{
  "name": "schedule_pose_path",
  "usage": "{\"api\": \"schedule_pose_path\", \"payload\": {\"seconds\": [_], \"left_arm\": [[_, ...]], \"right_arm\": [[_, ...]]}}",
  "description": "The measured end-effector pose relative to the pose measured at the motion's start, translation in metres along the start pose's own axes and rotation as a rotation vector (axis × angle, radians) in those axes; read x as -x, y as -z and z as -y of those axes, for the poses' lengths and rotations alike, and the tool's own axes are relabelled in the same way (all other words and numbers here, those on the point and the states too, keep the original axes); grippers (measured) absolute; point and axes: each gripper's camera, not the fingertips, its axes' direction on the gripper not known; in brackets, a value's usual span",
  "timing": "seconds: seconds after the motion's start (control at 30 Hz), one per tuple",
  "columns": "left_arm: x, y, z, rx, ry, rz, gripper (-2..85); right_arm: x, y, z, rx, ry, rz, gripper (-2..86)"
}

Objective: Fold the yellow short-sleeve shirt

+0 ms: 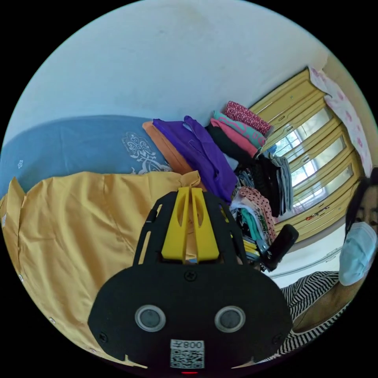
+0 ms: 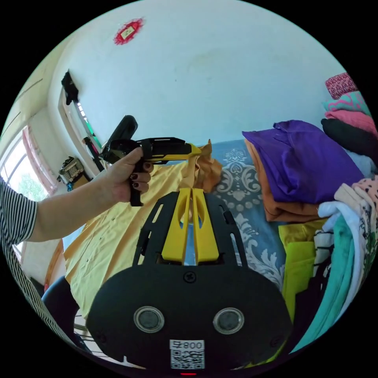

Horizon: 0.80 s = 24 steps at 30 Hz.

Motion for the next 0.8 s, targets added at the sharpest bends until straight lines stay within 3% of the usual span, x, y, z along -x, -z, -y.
{"api": "schedule_pose_path", "payload": {"seconds": [0.33,0.8], "left_arm": [[0.124,0.078,-0.06,-0.109,0.143,-0.003,0.6],[0.282,0.106,-0.15,-0.134,0.328,-0.004,0.8]], "right_arm": [[0.094,-0.059,0.081,0.165,0.153,0.088,0.5],[0.188,-0.149,0.148,0.355,0.21,0.145,0.3]]}}
